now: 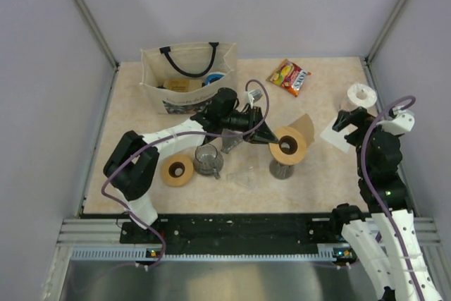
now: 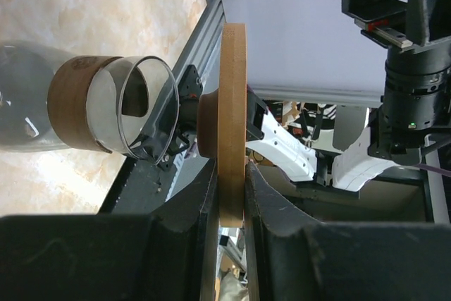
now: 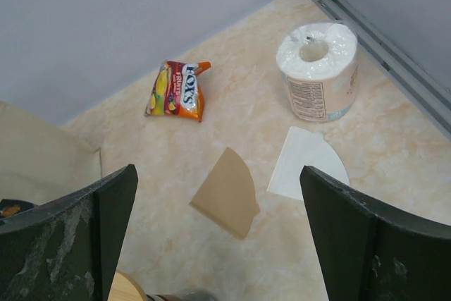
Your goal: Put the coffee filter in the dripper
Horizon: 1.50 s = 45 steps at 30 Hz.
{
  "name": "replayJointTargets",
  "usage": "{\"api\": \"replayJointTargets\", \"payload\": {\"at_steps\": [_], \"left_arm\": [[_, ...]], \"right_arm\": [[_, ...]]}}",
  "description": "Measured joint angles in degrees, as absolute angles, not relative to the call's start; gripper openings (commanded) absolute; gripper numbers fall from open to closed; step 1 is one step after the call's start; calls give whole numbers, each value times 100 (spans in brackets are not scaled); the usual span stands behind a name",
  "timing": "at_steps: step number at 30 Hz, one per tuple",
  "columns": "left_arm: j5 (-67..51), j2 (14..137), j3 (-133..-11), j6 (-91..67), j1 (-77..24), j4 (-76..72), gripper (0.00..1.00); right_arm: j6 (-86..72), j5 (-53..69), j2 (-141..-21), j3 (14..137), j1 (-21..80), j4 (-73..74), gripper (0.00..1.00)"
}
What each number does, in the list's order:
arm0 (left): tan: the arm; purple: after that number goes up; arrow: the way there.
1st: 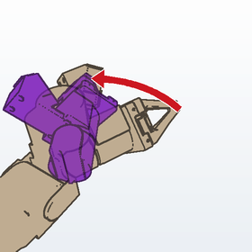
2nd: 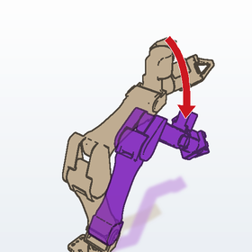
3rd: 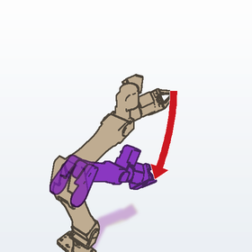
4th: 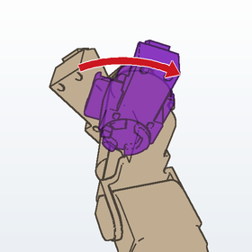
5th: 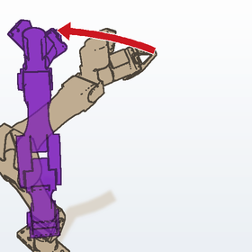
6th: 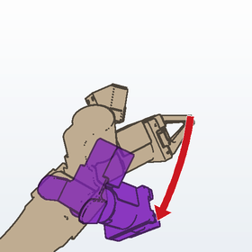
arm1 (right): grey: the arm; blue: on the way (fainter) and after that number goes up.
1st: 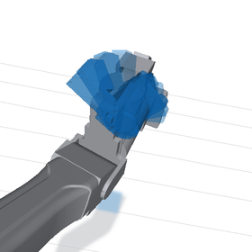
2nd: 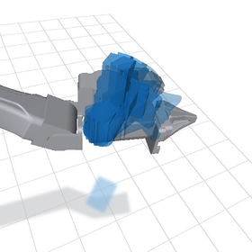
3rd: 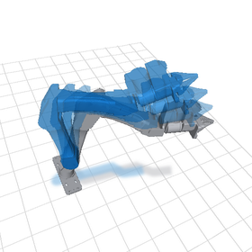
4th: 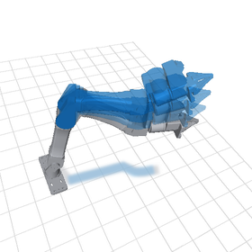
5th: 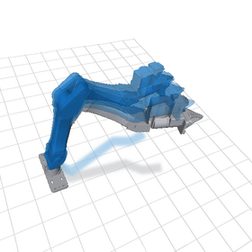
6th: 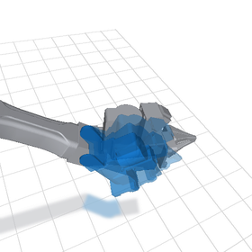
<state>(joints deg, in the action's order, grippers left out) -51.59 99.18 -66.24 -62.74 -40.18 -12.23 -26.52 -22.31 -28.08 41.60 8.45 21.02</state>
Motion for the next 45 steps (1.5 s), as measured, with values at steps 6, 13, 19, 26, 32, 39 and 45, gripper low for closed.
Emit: {"api": "replayJointTargets", "payload": {"at_steps": [6, 13, 19, 26, 32, 39, 45], "left_arm": [[-5260, 10278, -6744, -6528, -4062, -1194, 0], [-5260, 10455, -6770, -6711, -4082, -1041, 0], [-5297, 10582, -6877, -6788, -4088, -976, 0], [-5277, 10604, -6877, -6702, -4093, -744, 2], [-5310, 10604, -6877, -6657, -4093, -725, 16], [-5288, 10606, -6877, -6405, -4093, -491, 41], [-5247, 10606, -6877, -6080, -4093, -128, 54]], "right_arm": [[-2644, -2174, -2825, 4160, 845, 2106, 99], [-2613, -2130, -2829, 4160, 845, 2108, 99], [-2606, -2110, -2845, 4160, 845, 2108, 99], [-2606, -2108, -2862, 4160, 845, 2110, 99], [-2606, -2108, -2862, 4160, 845, 2110, 99], [-2604, -2108, -2862, 4160, 845, 2108, 99], [-2606, -2110, -2862, 4121, 845, 2108, 99]]}}
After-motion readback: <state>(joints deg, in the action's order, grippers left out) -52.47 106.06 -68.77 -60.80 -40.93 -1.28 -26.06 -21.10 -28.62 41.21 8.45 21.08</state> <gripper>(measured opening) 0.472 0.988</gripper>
